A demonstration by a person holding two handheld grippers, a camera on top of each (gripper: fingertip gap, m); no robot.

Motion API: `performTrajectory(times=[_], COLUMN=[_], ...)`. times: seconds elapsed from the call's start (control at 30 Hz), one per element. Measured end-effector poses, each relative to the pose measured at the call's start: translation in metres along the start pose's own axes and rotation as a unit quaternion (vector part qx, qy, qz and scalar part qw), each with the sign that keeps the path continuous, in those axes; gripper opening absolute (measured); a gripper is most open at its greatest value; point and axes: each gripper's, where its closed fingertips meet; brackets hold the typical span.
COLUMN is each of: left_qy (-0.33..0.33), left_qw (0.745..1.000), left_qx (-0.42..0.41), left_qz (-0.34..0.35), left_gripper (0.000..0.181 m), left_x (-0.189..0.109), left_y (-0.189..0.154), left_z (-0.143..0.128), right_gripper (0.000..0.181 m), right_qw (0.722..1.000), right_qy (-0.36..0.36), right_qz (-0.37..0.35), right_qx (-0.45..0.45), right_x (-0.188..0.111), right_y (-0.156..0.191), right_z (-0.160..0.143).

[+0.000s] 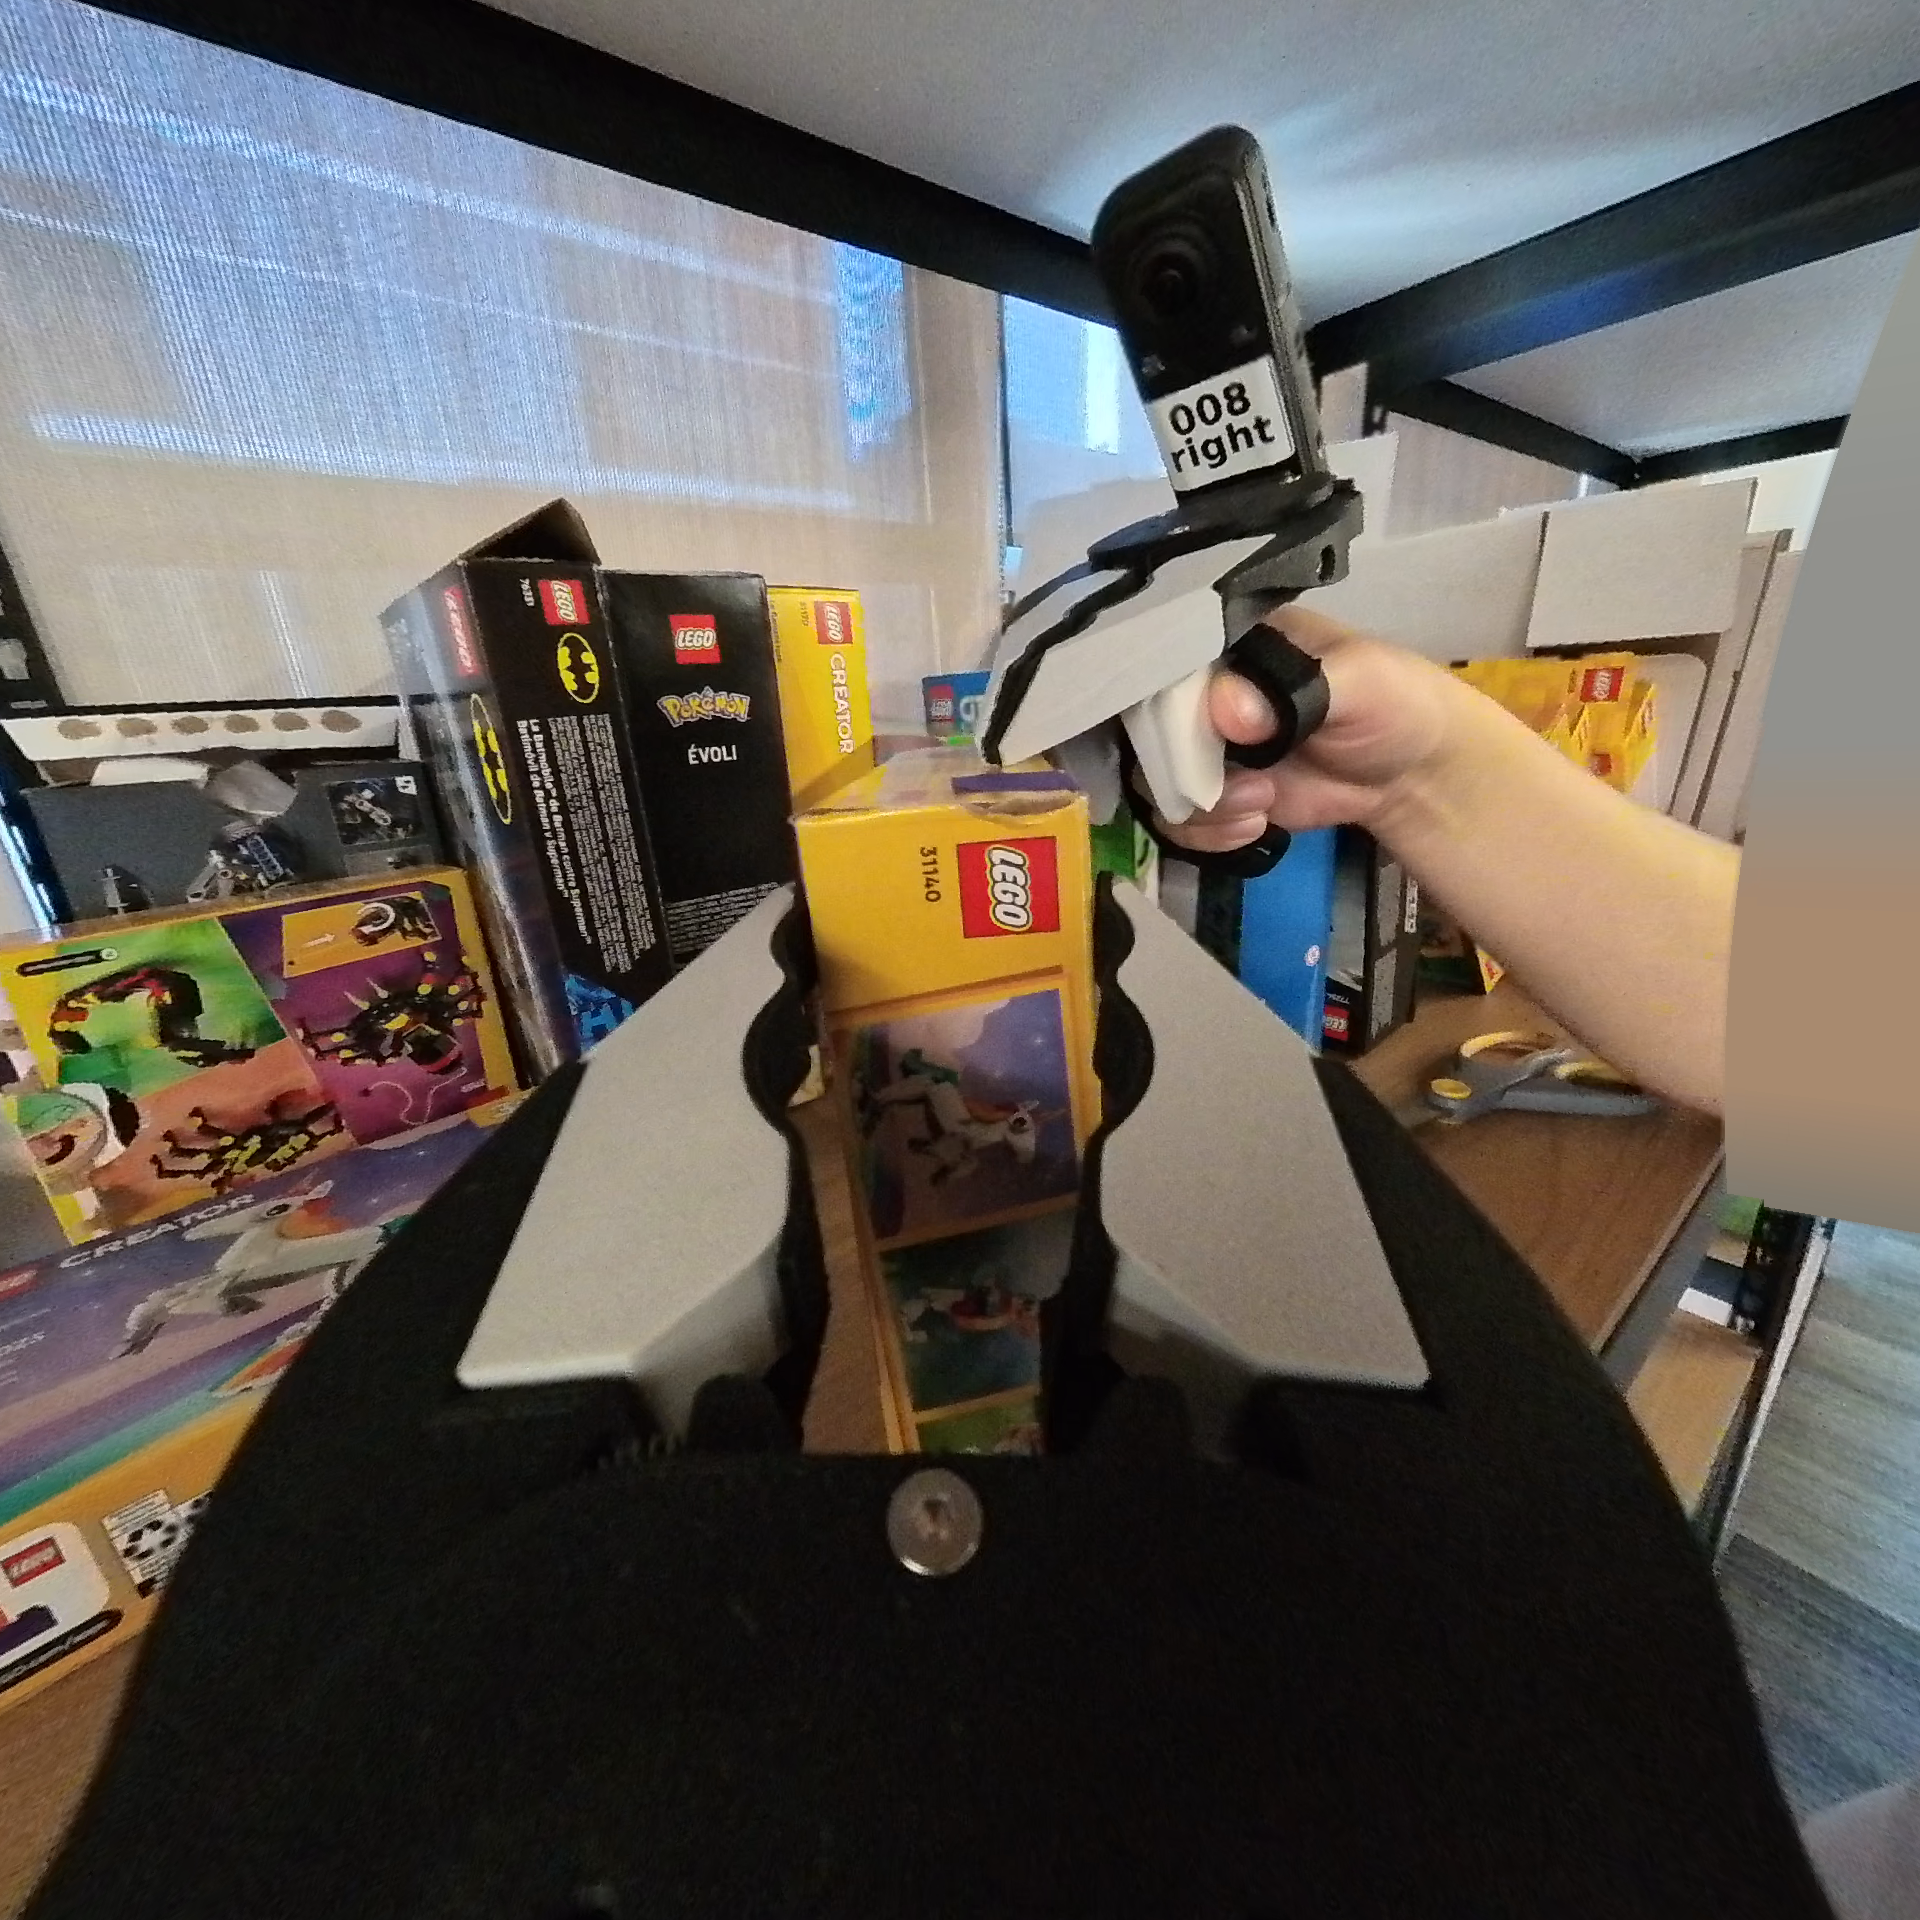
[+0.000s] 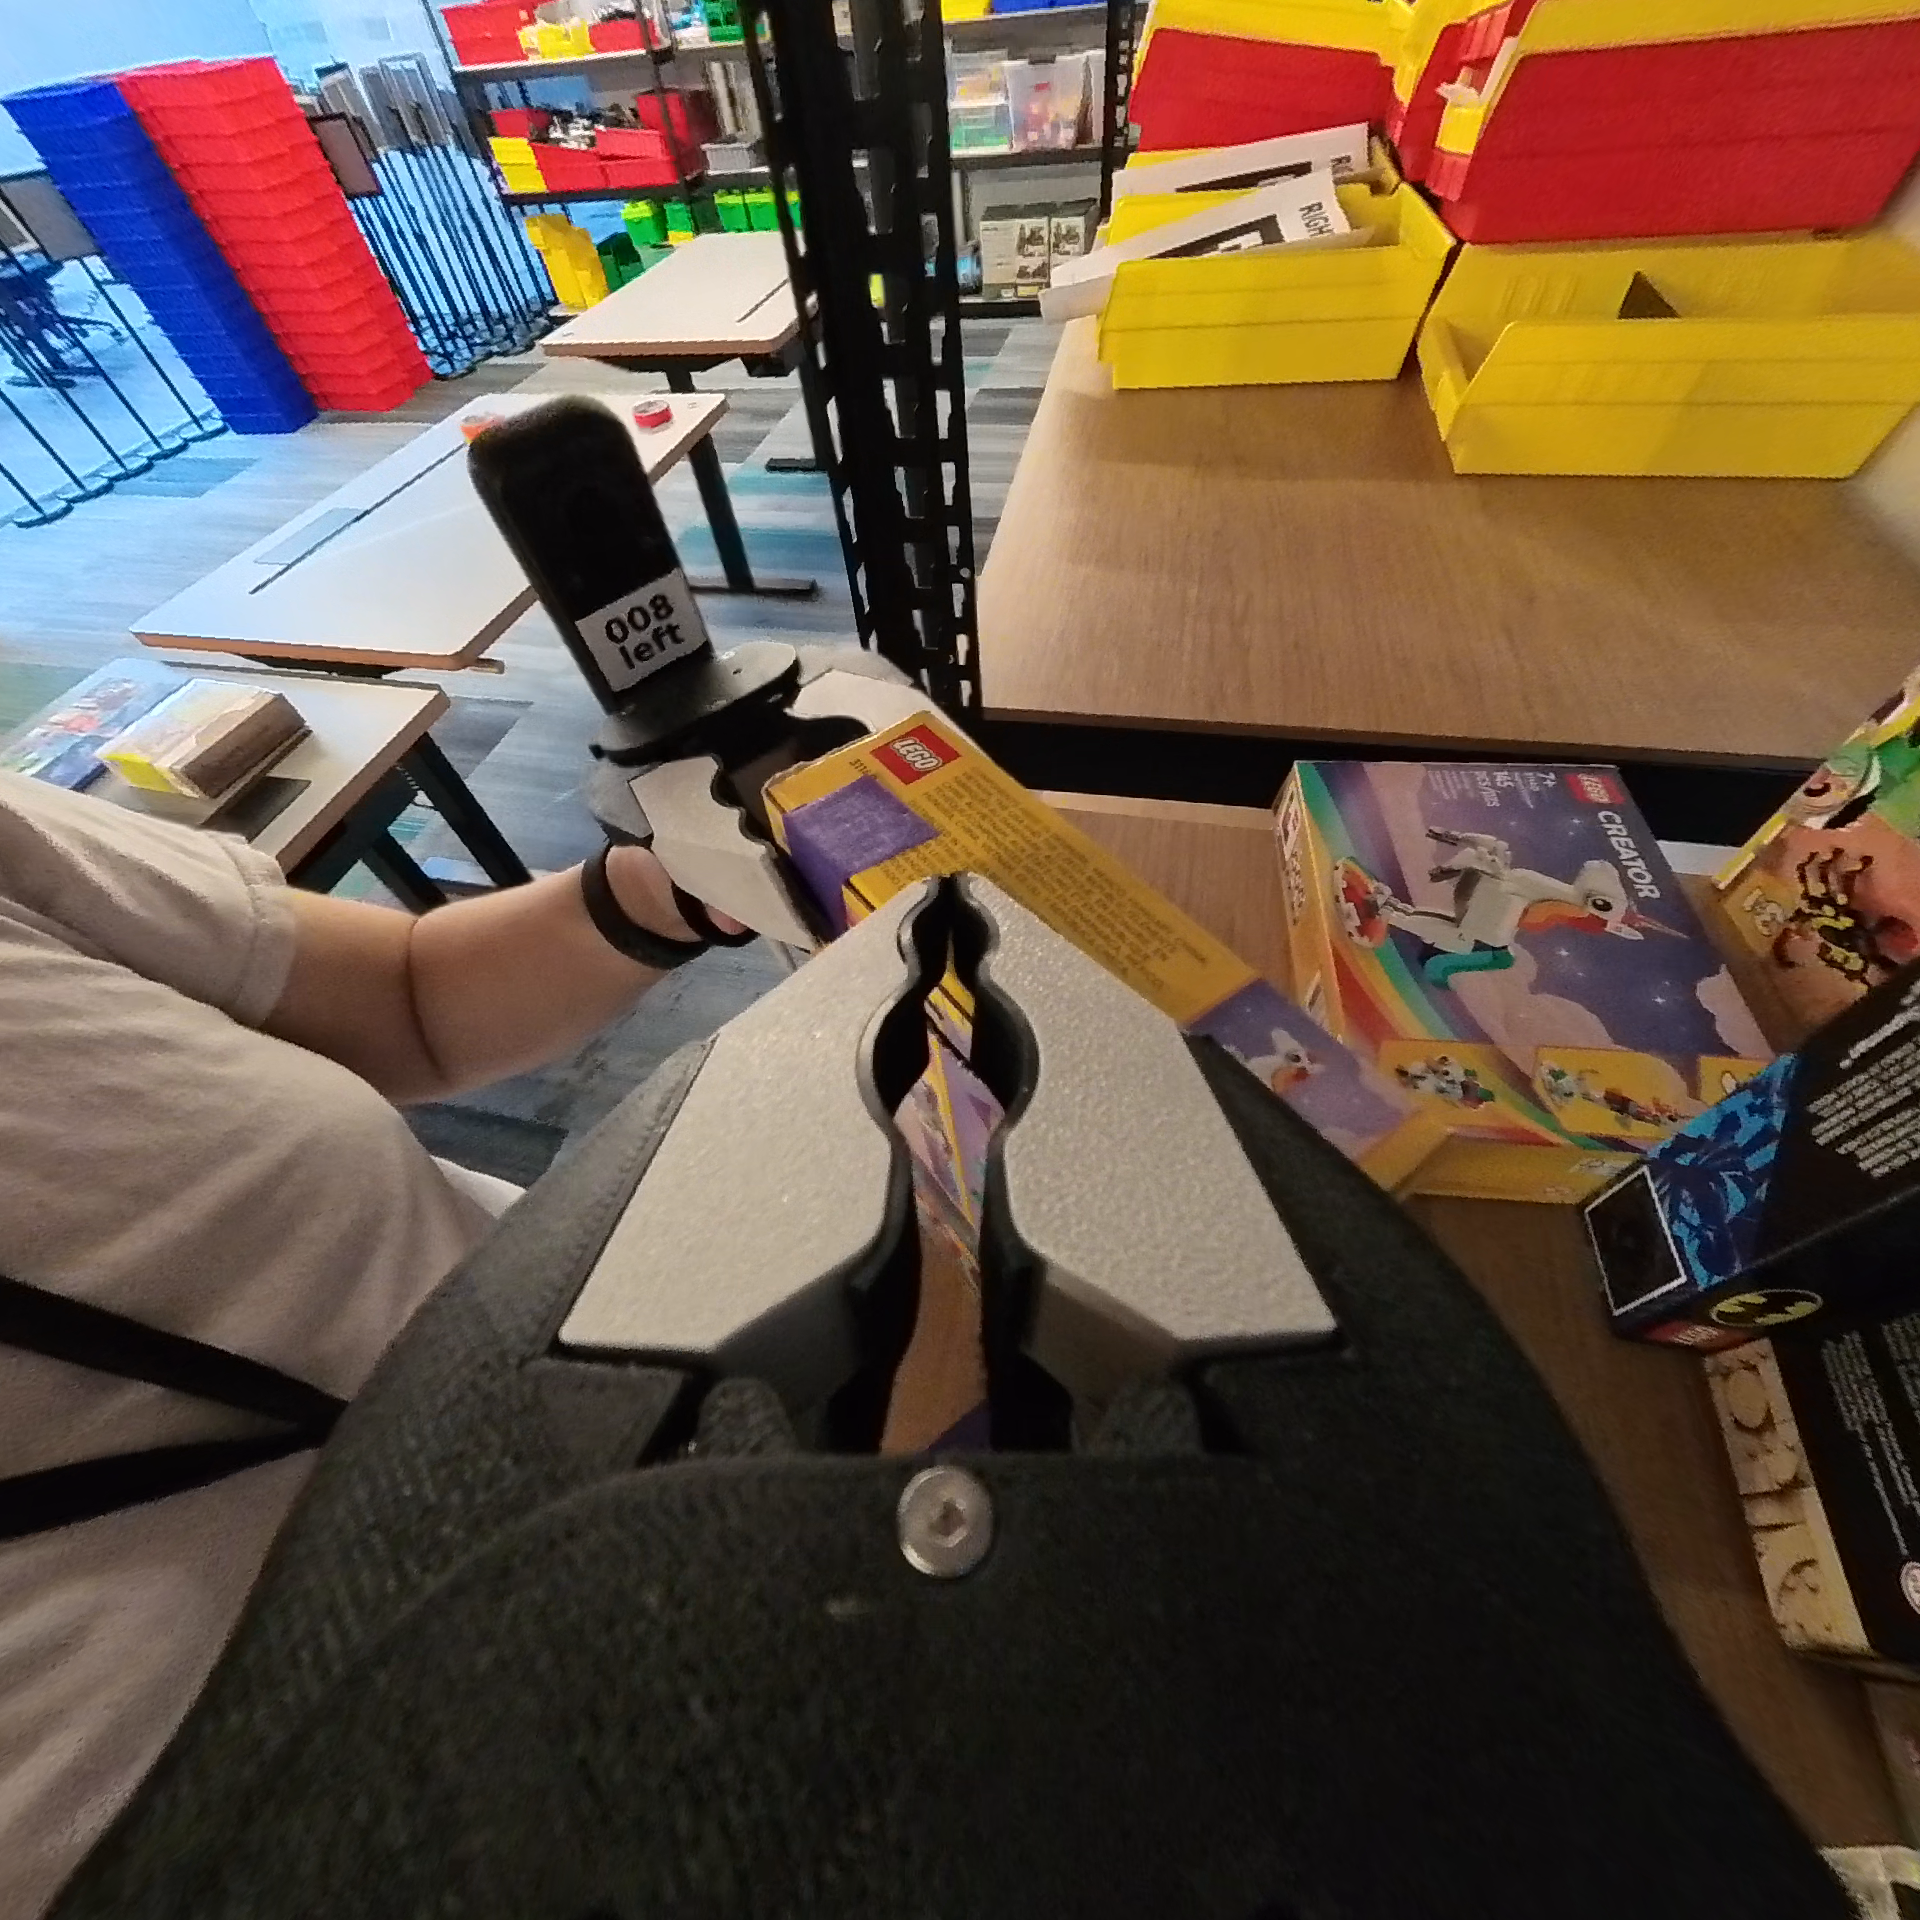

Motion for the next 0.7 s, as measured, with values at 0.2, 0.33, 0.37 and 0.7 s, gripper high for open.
performTrajectory(times=[0.2, 0.33, 0.37, 0.7], left_qy=[0.003, -0.005, -0.01, -0.02], left_qw=[1.0, 1.0, 1.0, 0.999], left_qx=[-0.008, -0.018, -0.016, -0.015], left_qz=[0.0, -0.004, -0.008, -0.022], left_gripper=[0.051, 0.051, 0.051, 0.051], left_x=[0.0, 0.0, 0.0, 0.0], left_y=[0.002, 0.003, 0.002, -0.001], left_z=[-0.001, -0.001, -0.001, 0.0], right_gripper=[0.045, 0.071, 0.076, 0.057], right_qw=[0.997, 0.968, 0.957, 0.858], right_qy=[0.072, 0.178, 0.204, 0.45], right_qz=[0.038, -0.014, -0.024, -0.003], right_qx=[-0.019, -0.177, -0.205, -0.249], right_x=[0.0, 0.01, 0.014, 0.023], right_y=[0.015, 0.01, 0.008, 0.001], right_z=[0.001, -0.005, -0.005, -0.021])
Point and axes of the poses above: each gripper's, where its closed fingertips meet, x out along the fingers, z out of its top, y = z × x across the jaws, and after that the axes turned 2 degrees about x, right-handed
